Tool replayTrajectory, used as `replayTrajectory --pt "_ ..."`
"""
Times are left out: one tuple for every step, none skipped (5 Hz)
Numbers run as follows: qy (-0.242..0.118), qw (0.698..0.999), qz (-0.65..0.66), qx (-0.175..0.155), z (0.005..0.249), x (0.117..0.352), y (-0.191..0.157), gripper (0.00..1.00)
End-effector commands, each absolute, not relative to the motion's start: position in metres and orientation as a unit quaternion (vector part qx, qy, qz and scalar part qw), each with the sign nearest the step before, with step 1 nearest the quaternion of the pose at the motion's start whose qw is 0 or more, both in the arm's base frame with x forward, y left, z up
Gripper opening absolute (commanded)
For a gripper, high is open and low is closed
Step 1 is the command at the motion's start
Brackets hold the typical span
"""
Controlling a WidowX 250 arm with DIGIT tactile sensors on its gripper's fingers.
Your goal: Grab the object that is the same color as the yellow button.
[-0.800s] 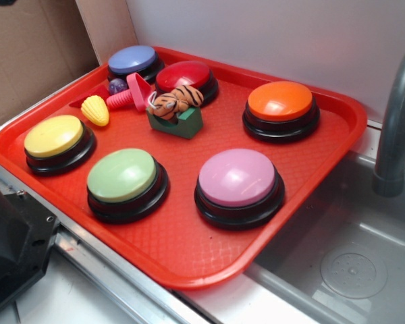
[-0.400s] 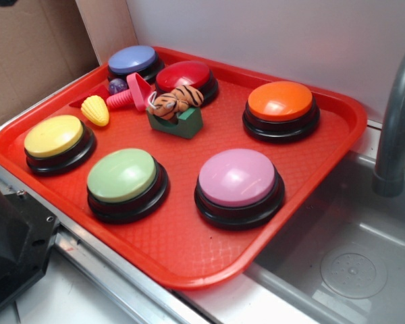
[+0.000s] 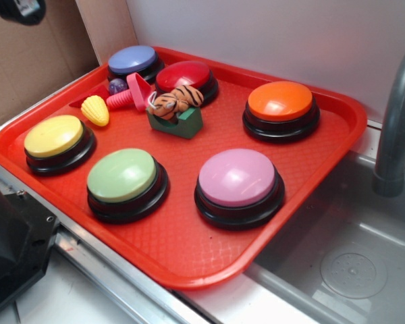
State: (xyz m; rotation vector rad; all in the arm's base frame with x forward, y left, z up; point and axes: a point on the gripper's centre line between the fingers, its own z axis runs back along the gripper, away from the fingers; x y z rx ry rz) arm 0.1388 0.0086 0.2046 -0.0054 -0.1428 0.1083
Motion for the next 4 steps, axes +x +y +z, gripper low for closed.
replayTrajectory --pt "-0.089 0.981 0.171 0.006 0.164 0.175 0.059 1.00" --pt "-0.092 0.967 0.236 0.015 0.136 0.189 0.077 1.00" --pt "-0.077 0.958 0.274 0.033 0.111 0.196 0.088 1.00" --pt "-0.064 0.952 0.297 0.038 0.083 0.201 0.095 1.00"
